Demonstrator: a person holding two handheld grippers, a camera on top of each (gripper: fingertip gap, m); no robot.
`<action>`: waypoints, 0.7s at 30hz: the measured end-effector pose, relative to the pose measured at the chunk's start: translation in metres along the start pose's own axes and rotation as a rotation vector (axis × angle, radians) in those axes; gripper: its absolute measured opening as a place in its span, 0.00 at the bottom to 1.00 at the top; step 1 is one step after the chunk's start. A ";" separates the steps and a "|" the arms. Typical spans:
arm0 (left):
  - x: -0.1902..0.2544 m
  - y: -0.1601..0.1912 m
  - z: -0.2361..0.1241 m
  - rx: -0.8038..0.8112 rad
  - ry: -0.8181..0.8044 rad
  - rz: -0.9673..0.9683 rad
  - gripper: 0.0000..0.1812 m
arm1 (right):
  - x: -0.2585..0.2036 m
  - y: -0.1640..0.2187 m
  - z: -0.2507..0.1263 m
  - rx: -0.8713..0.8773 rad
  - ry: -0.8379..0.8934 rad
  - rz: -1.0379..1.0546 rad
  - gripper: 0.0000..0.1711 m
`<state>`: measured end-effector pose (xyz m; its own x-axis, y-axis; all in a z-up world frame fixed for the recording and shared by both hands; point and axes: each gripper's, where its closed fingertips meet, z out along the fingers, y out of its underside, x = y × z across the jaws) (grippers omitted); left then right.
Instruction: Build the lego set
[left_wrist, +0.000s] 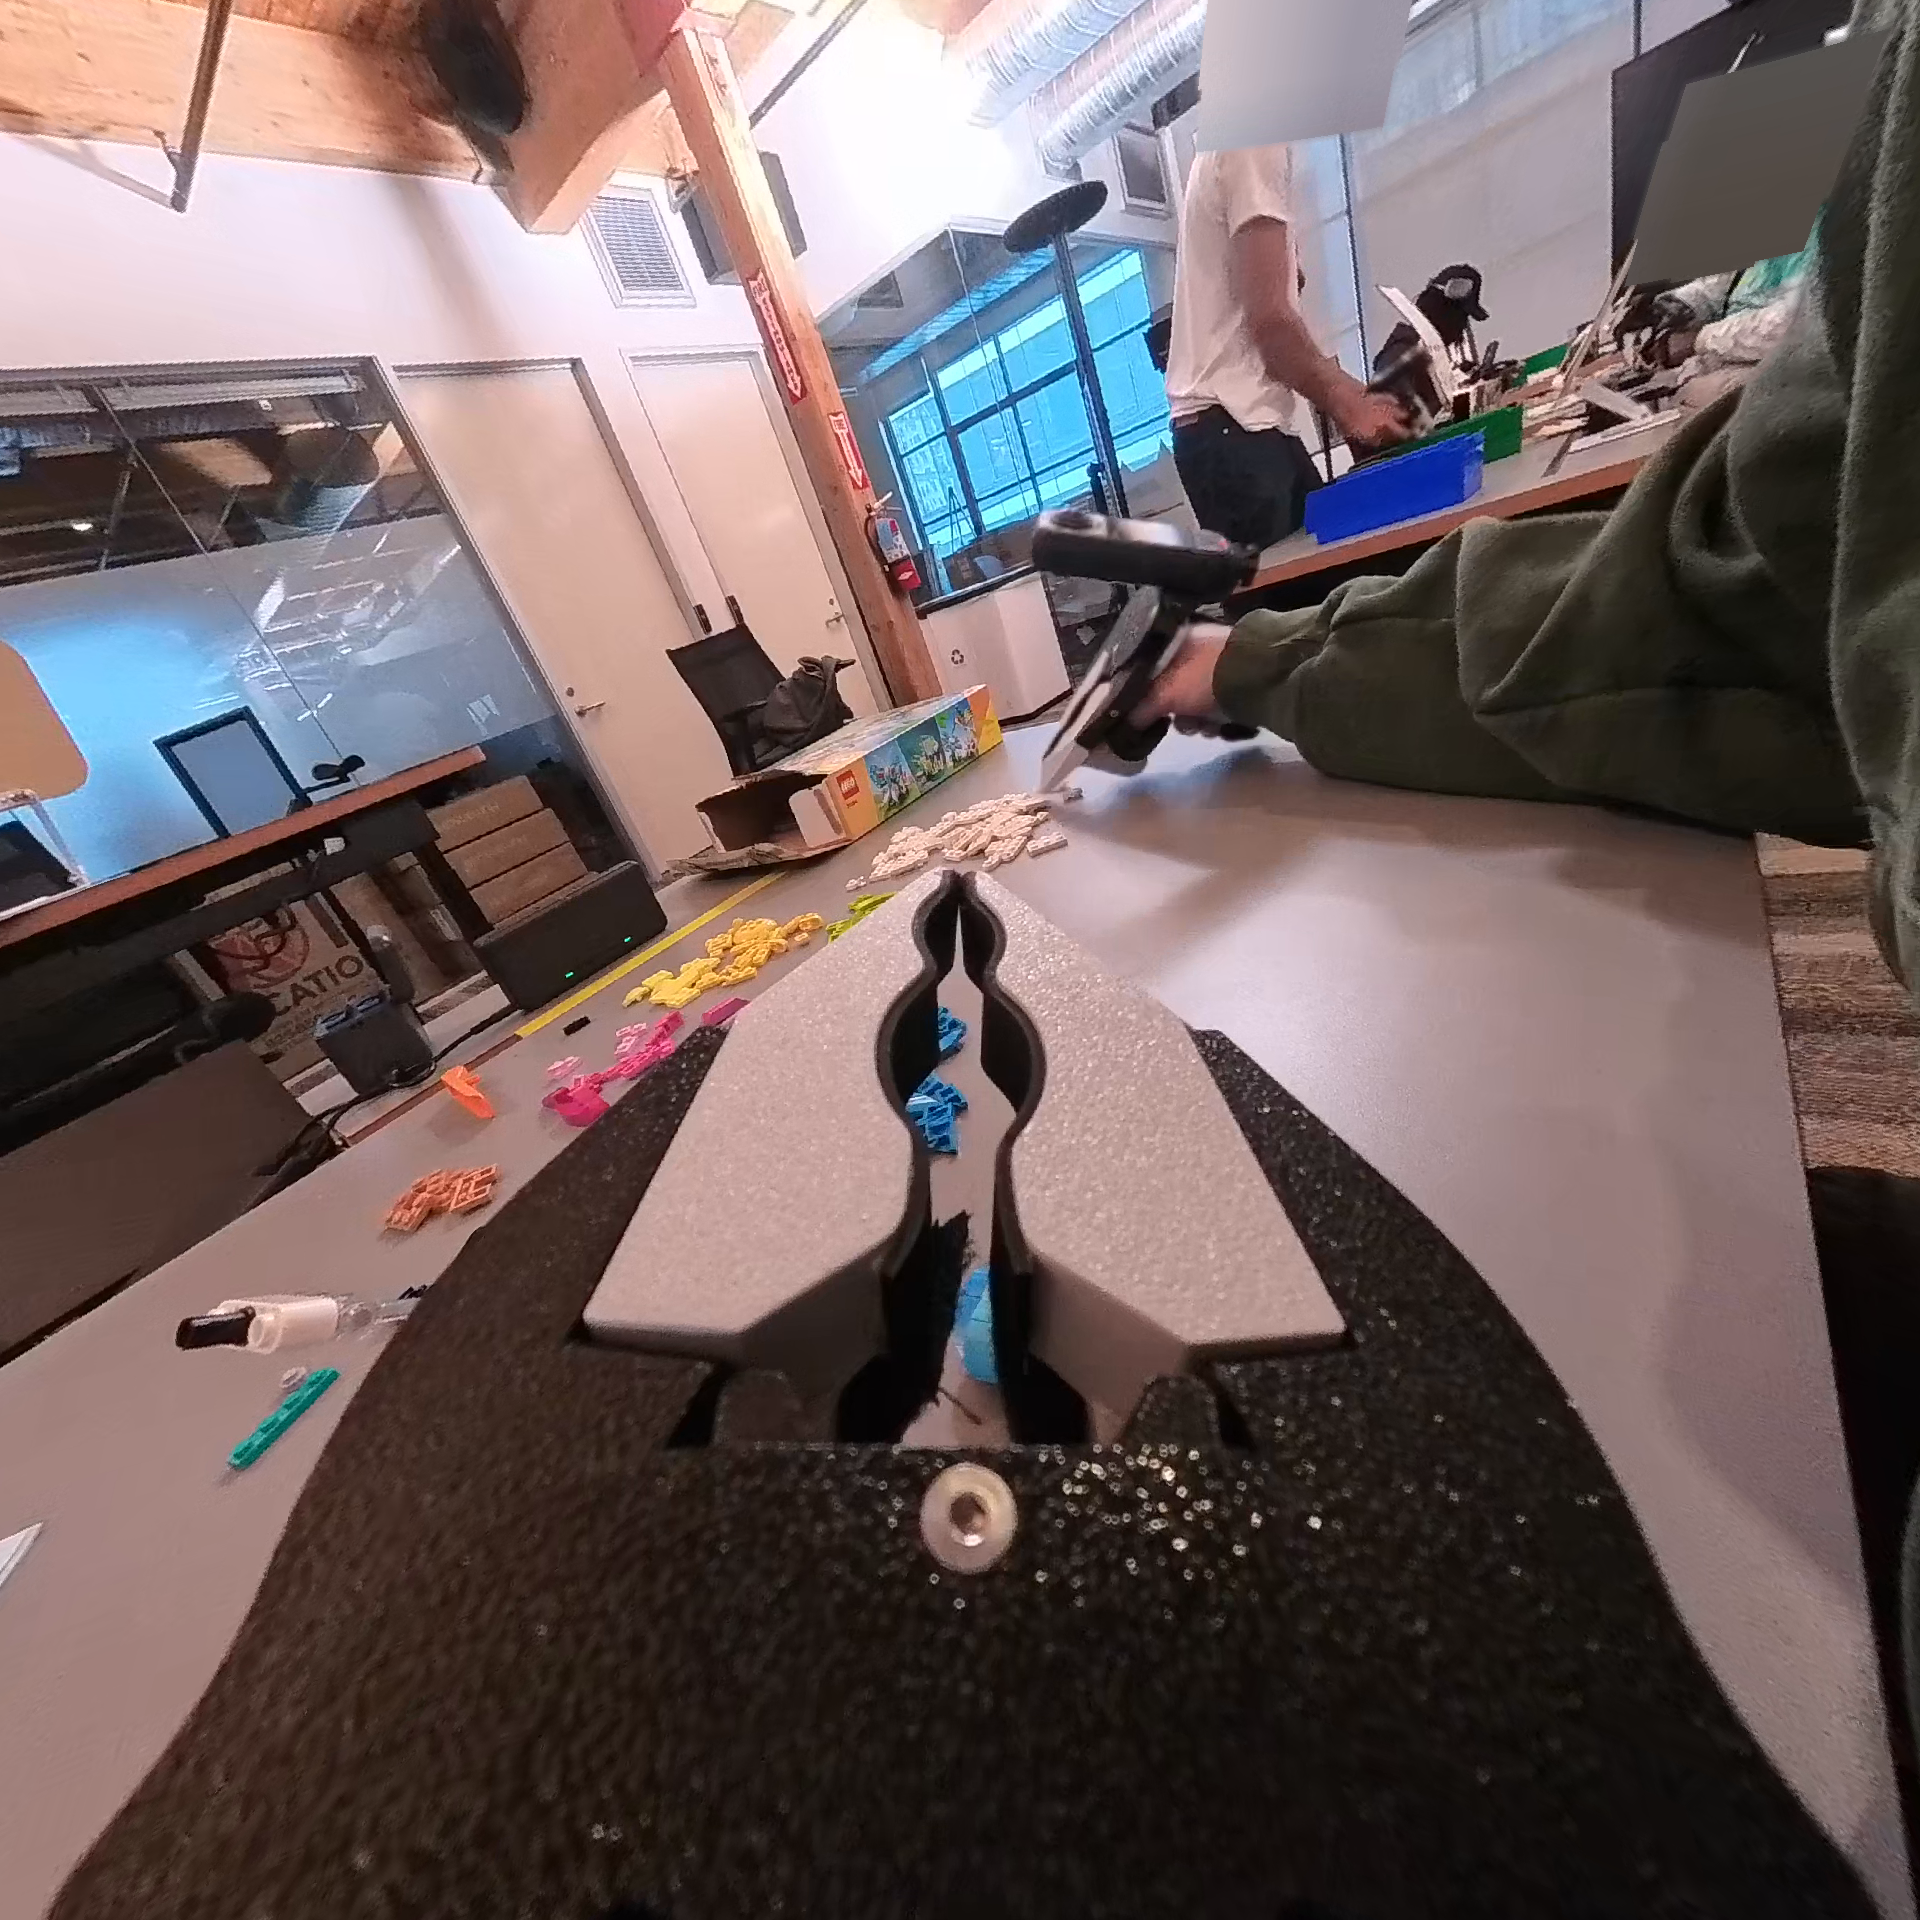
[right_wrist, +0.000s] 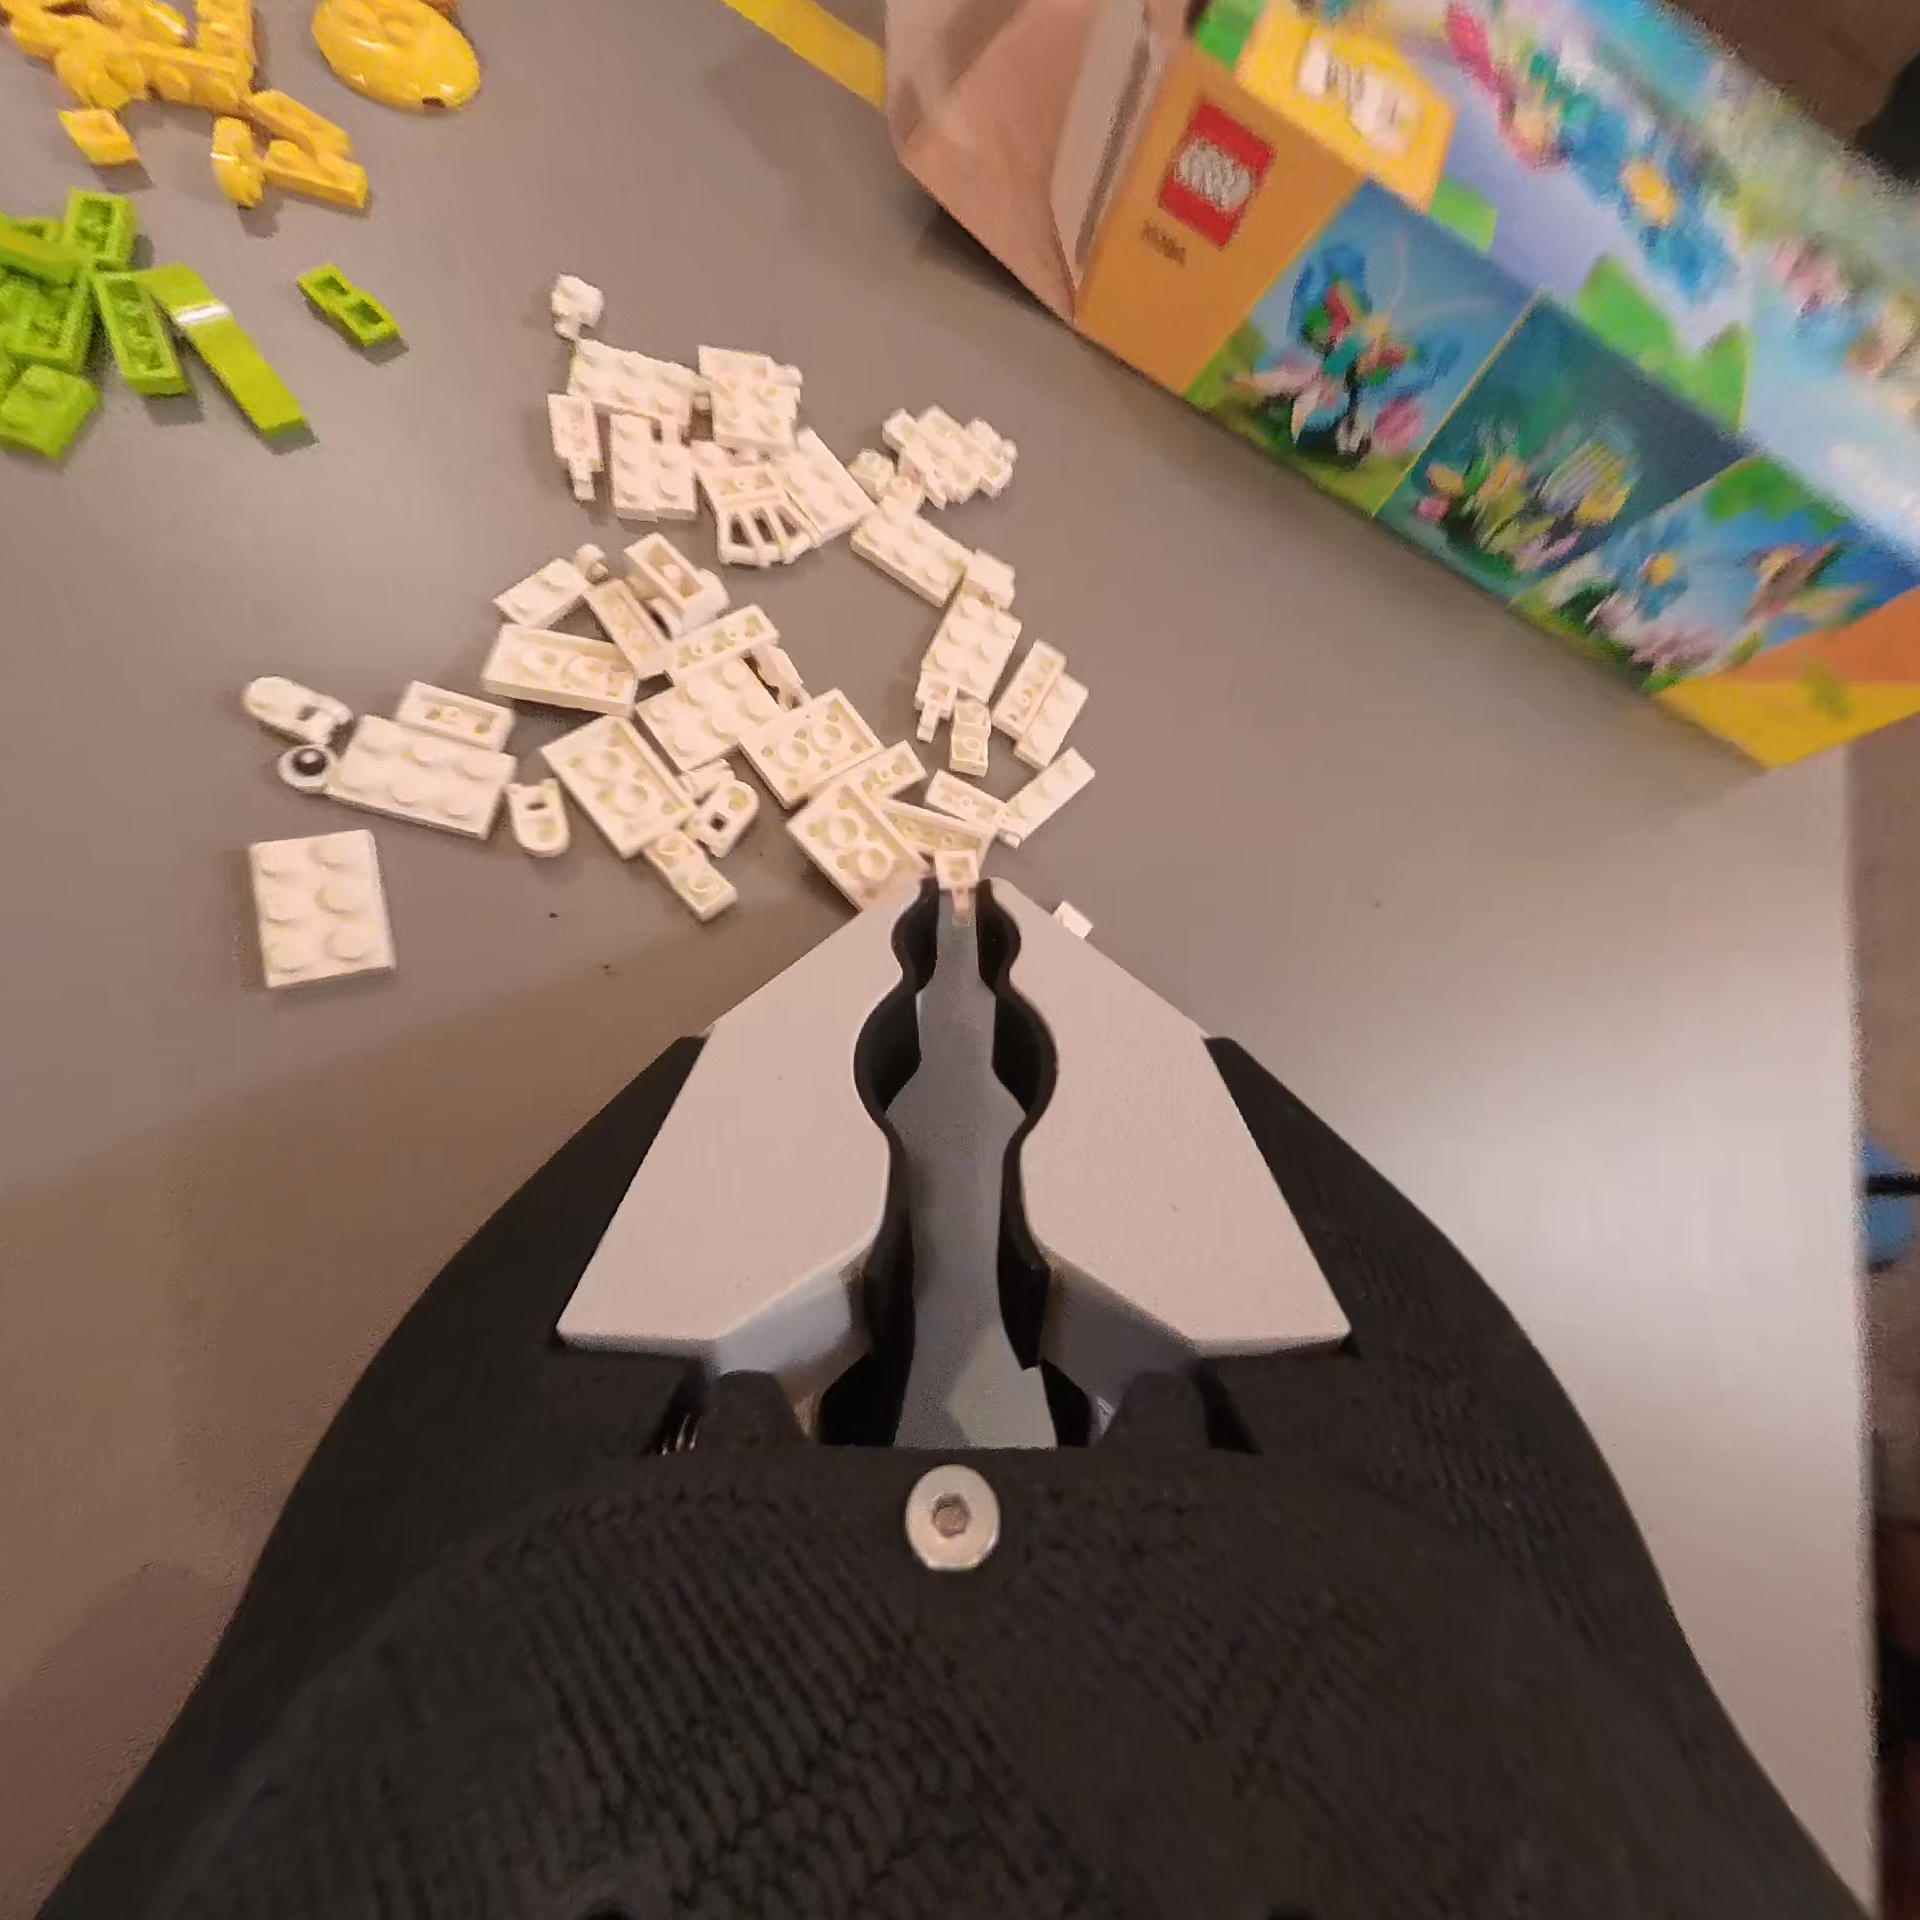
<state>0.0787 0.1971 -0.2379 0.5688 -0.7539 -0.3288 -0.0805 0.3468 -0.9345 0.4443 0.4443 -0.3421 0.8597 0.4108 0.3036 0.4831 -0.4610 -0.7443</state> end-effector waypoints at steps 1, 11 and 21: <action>0.000 0.000 0.000 -0.002 -0.001 0.000 0.00 | -0.004 -0.008 -0.005 0.038 0.015 -0.065 0.03; -0.002 0.001 0.001 0.001 -0.006 0.004 0.00 | -0.146 -0.035 -0.061 0.090 0.030 -1.377 0.03; -0.001 0.000 0.001 0.004 -0.004 0.009 0.00 | -0.189 -0.011 -0.068 -0.018 0.026 -2.321 0.03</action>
<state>0.0785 0.1984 -0.2378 0.5715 -0.7483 -0.3367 -0.0826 0.3558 -0.9309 0.2879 0.3184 -0.3506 -0.9403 0.0609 0.3348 0.3035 0.5954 0.7439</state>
